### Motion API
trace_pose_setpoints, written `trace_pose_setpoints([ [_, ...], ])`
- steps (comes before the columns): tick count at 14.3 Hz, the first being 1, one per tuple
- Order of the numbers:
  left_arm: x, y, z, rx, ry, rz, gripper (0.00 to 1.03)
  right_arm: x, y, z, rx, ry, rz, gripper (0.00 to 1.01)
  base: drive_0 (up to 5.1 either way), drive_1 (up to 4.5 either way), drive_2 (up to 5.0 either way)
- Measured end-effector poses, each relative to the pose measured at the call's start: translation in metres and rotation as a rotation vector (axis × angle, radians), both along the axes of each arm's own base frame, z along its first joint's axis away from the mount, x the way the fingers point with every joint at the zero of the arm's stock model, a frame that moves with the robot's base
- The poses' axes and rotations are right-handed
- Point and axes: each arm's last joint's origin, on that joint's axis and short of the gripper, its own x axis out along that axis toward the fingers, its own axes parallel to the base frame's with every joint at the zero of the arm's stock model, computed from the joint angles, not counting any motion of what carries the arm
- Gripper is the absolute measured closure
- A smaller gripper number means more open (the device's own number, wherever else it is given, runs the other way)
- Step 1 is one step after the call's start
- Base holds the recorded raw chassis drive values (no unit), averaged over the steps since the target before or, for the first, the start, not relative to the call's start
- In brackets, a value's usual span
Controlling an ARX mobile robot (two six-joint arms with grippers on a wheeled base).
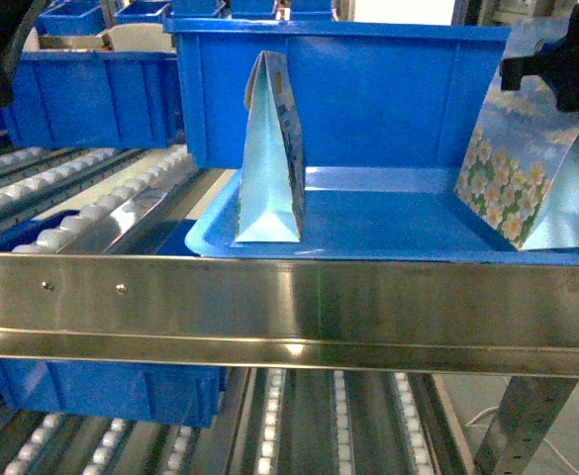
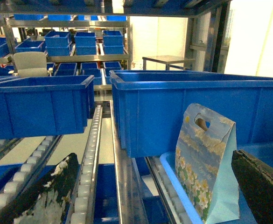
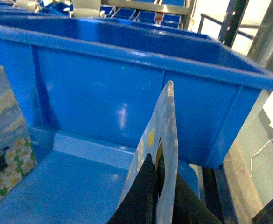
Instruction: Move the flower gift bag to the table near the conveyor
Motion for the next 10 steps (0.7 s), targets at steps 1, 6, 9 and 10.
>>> trace_pose_setpoints([
  [1,0.000,0.000,0.000,0.000,0.000,0.000,0.05,-0.008,-0.002,0.010,0.005,-0.040,-0.002,0.98,0.0,0.00,0.0],
  [6,0.000,0.000,0.000,0.000,0.000,-0.001,0.05,-0.071,-0.030,0.049,0.030,-0.201,-0.085,0.98,0.0,0.00,0.0],
  [9,0.000,0.000,0.000,0.000,-0.001,-0.001,0.05,-0.116,-0.043,0.048,0.057,-0.235,-0.136,0.98,0.0,0.00,0.0],
  [10,0.000,0.000,0.000,0.000,0.000,0.000,0.05,-0.140,-0.044,0.040,0.080,-0.209,-0.136,0.98,0.0,0.00,0.0],
])
